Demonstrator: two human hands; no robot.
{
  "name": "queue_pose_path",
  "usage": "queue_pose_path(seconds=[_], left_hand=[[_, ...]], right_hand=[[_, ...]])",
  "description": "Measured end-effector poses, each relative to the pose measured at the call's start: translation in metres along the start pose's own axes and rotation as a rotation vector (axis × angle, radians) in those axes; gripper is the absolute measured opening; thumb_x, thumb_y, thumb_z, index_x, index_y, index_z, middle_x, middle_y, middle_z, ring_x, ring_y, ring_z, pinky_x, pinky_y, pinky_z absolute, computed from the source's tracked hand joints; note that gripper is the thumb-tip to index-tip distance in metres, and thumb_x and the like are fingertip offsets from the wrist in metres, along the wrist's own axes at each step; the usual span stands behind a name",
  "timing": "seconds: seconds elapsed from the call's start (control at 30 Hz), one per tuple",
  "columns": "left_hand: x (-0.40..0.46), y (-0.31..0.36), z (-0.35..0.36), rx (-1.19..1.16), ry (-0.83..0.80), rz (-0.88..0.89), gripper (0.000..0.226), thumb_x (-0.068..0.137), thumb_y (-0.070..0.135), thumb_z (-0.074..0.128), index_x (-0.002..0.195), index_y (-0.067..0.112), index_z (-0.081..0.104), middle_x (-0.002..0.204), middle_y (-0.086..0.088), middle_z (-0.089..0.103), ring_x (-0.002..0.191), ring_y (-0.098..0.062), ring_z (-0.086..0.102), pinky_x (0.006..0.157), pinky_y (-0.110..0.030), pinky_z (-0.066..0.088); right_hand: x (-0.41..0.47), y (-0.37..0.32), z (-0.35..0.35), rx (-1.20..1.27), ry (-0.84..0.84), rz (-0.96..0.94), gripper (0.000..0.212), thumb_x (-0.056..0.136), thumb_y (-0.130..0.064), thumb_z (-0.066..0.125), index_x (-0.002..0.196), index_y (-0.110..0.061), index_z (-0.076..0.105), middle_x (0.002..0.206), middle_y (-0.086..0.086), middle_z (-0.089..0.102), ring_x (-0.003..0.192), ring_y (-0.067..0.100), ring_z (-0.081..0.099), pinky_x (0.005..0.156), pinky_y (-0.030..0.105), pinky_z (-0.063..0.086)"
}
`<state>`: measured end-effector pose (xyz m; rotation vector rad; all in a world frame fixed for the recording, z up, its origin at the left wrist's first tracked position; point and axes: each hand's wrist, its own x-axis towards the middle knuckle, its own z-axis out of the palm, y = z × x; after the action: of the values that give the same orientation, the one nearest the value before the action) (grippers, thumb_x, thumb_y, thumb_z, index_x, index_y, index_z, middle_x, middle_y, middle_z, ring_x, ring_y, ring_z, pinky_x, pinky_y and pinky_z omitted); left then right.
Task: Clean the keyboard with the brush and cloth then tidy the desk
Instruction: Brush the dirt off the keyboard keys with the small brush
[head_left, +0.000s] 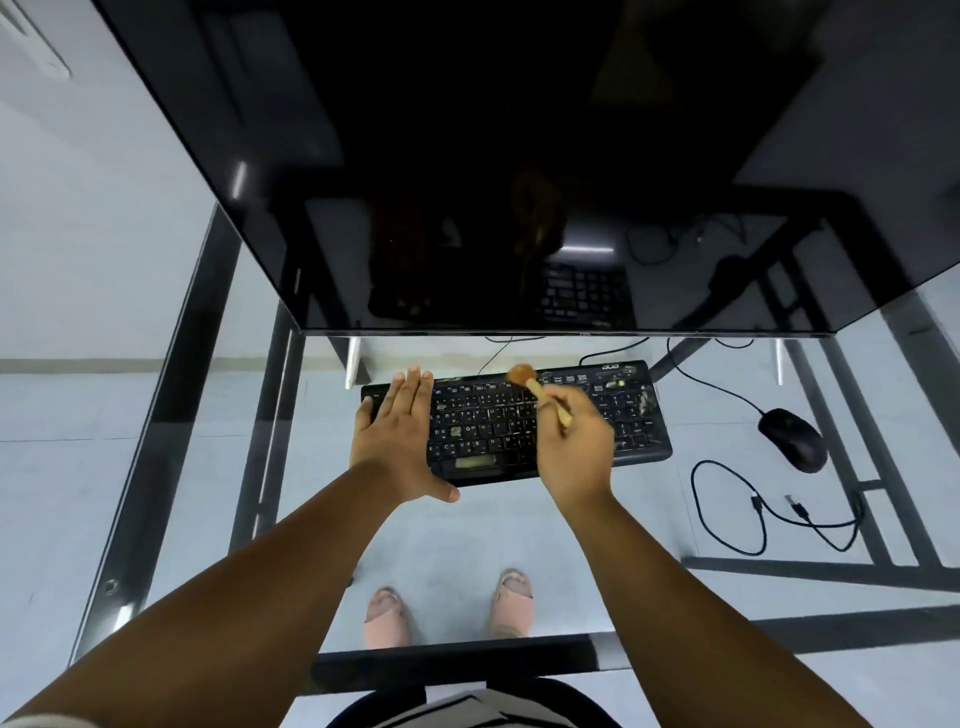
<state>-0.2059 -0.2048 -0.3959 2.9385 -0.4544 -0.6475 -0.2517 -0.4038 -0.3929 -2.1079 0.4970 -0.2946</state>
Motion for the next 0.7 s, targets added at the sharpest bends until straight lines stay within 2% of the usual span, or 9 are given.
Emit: queue_pose_path(seconds=[0.1, 0.17, 0.23, 0.37, 0.5, 0.53, 0.57, 0.7], left_hand=[[0.002, 0.004, -0.002, 0.027, -0.034, 0.000, 0.150, 0.053, 0.072, 0.076, 0.151, 0.016, -0.023, 0.162, 0.001, -0.020, 0.149, -0.018, -0.018, 0.121, -0.047, -0.001], [0.004, 0.007, -0.004, 0.047, -0.051, -0.004, 0.150, 0.053, 0.070, 0.078, 0.151, 0.017, -0.023, 0.162, 0.000, -0.019, 0.149, -0.019, -0.016, 0.121, -0.047, 0.000], [0.005, 0.007, -0.006, 0.050, -0.058, -0.016, 0.151, 0.052, 0.068, 0.079, 0.151, 0.017, -0.023, 0.162, 0.000, -0.018, 0.150, -0.019, -0.015, 0.121, -0.047, 0.000], [0.004, 0.008, -0.008, 0.069, -0.079, -0.017, 0.152, 0.050, 0.066, 0.081, 0.151, 0.018, -0.022, 0.162, -0.001, -0.017, 0.150, -0.019, -0.013, 0.121, -0.047, 0.001], [0.006, 0.011, -0.011, 0.080, -0.078, -0.031, 0.153, 0.047, 0.064, 0.082, 0.152, 0.019, -0.019, 0.163, 0.001, -0.012, 0.150, -0.018, -0.008, 0.121, -0.046, 0.002], [0.005, 0.010, -0.012, 0.081, -0.076, -0.034, 0.153, 0.046, 0.064, 0.082, 0.152, 0.019, -0.018, 0.163, 0.002, -0.010, 0.150, -0.017, -0.007, 0.121, -0.046, 0.003], [0.006, 0.011, -0.012, 0.084, -0.074, -0.036, 0.153, 0.046, 0.064, 0.082, 0.153, 0.020, -0.017, 0.163, 0.003, -0.008, 0.150, -0.017, -0.006, 0.121, -0.045, 0.004], [0.005, 0.011, -0.012, 0.084, -0.064, -0.044, 0.152, 0.045, 0.065, 0.081, 0.153, 0.021, -0.017, 0.163, 0.003, -0.007, 0.150, -0.016, -0.005, 0.121, -0.044, 0.004]], right_hand=[[-0.001, 0.014, -0.009, 0.053, -0.138, -0.062, 0.020, 0.092, -0.025, 0.052, 0.104, -0.026, 0.068, 0.074, 0.001, 0.071, 0.062, 0.024, 0.066, 0.055, 0.041, 0.054], [0.004, 0.023, -0.021, -0.017, -0.090, -0.116, 0.023, 0.093, -0.031, 0.049, 0.106, -0.028, 0.067, 0.076, 0.001, 0.072, 0.065, 0.023, 0.067, 0.055, 0.039, 0.054], [0.013, 0.031, -0.036, -0.133, -0.080, -0.245, 0.019, 0.096, -0.026, 0.051, 0.104, -0.023, 0.068, 0.079, -0.002, 0.069, 0.068, 0.018, 0.062, 0.058, 0.035, 0.052], [0.038, 0.048, -0.059, -0.450, -0.296, -0.486, 0.009, 0.095, -0.018, 0.053, 0.098, -0.021, 0.060, 0.093, -0.004, 0.065, 0.082, 0.019, 0.054, 0.071, 0.040, 0.049], [0.053, 0.058, -0.065, -0.653, -0.395, -0.579, 0.014, 0.095, -0.016, 0.053, 0.104, -0.024, 0.059, 0.115, -0.002, 0.064, 0.118, 0.024, 0.053, 0.089, 0.042, 0.045], [0.054, 0.058, -0.065, -0.691, -0.394, -0.603, 0.015, 0.094, -0.016, 0.054, 0.105, -0.024, 0.060, 0.118, -0.001, 0.064, 0.121, 0.025, 0.052, 0.091, 0.043, 0.042], [0.056, 0.060, -0.068, -0.721, -0.377, -0.618, 0.016, 0.093, -0.016, 0.054, 0.106, -0.024, 0.061, 0.117, 0.000, 0.065, 0.118, 0.026, 0.054, 0.091, 0.043, 0.042], [0.051, 0.076, -0.083, -0.737, -0.207, -0.595, 0.017, 0.093, -0.022, 0.048, 0.104, -0.022, 0.061, 0.098, 0.000, 0.063, 0.088, 0.026, 0.055, 0.077, 0.038, 0.039]])
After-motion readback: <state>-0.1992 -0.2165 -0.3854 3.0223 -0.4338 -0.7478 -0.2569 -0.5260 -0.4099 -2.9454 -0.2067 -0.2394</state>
